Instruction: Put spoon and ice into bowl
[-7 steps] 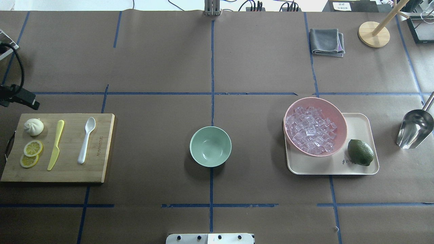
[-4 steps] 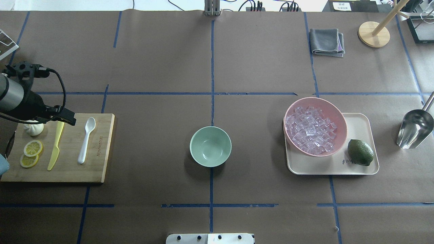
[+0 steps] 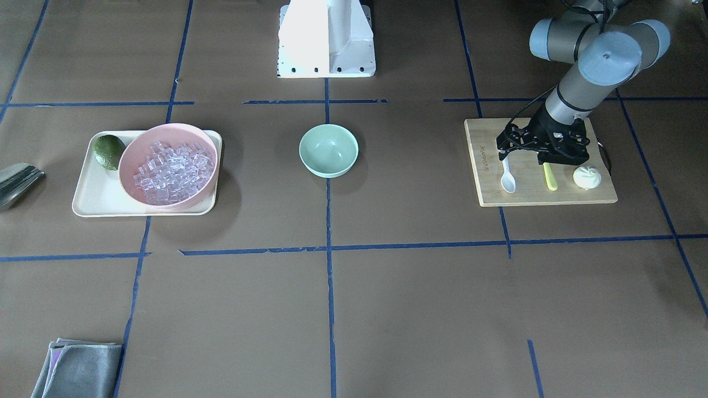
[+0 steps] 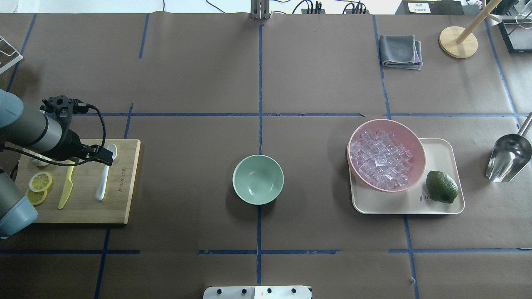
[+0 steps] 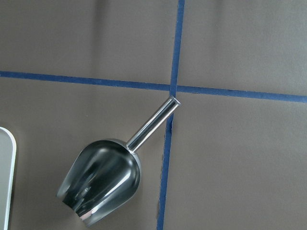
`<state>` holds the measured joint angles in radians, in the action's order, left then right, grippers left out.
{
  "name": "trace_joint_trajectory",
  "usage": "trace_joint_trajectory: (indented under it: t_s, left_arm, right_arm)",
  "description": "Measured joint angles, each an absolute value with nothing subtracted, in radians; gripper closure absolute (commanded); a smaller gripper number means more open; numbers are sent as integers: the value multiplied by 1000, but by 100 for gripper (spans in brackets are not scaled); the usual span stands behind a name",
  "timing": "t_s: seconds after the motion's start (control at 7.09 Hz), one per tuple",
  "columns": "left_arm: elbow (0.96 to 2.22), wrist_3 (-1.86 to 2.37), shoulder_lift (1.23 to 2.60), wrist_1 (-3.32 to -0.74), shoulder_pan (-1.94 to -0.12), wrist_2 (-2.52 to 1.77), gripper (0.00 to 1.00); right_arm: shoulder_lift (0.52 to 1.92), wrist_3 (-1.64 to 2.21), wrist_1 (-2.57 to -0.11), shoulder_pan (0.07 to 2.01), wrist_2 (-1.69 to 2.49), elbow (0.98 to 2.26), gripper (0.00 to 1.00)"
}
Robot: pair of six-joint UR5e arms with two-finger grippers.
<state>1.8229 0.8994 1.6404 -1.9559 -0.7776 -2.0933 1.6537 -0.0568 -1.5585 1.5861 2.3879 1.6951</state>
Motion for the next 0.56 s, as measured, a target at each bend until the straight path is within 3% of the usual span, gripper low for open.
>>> trace_joint_trajectory:
  t_s: [0.56]
  left_arm:
    - [1786, 925, 1651, -1971, -728, -2041, 11]
  right_arm:
    - [1654, -57, -1559, 1586, 2388, 1695, 0]
